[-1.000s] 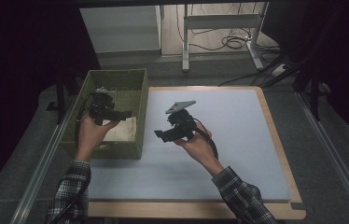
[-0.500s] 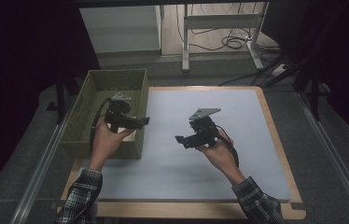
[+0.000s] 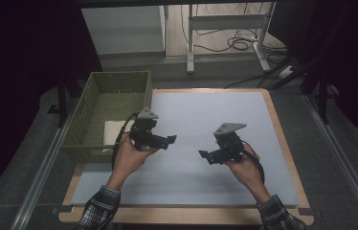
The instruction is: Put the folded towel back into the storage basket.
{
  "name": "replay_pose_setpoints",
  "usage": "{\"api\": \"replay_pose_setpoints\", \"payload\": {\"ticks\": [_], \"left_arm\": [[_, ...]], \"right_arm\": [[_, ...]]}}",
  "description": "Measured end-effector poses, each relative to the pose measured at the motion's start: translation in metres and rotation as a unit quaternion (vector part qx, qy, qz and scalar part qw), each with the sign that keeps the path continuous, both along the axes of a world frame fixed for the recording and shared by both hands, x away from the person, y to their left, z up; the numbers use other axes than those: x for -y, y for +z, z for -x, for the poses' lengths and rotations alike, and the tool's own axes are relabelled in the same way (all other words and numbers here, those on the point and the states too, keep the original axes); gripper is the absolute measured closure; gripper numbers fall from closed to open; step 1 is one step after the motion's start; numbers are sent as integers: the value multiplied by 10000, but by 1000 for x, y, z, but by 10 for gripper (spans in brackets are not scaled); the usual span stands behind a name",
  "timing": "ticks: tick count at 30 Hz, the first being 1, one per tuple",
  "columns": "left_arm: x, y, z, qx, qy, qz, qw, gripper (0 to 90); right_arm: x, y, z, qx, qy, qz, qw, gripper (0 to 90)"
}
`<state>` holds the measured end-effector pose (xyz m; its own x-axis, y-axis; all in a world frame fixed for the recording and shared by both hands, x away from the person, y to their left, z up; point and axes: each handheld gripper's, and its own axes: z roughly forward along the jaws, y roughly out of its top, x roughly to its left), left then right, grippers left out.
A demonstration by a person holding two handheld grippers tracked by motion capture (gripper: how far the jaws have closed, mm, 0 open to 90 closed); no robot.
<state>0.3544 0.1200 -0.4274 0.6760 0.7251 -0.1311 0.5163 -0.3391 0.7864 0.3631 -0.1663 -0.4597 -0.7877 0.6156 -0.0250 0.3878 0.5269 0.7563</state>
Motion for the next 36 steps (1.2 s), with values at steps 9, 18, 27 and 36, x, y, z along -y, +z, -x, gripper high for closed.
{"api": "replay_pose_setpoints", "payload": {"ticks": [9, 18, 27, 36], "left_arm": [[37, -38, 20, -102, -378, -38, 9992, 28], [49, -83, 33, -250, -446, -173, 9985, 28], [46, -106, 44, -215, -352, -398, 9984, 26], [49, -118, 48, -215, -305, -718, 9967, 24]], "right_arm": [[39, -14, 13, 30, -276, 1, 9996, 90], [68, -42, 24, -99, -466, 34, 9989, 77], [82, -60, 34, -157, -520, 140, 9984, 71], [85, -73, 42, -165, -525, 332, 9979, 66]]}}
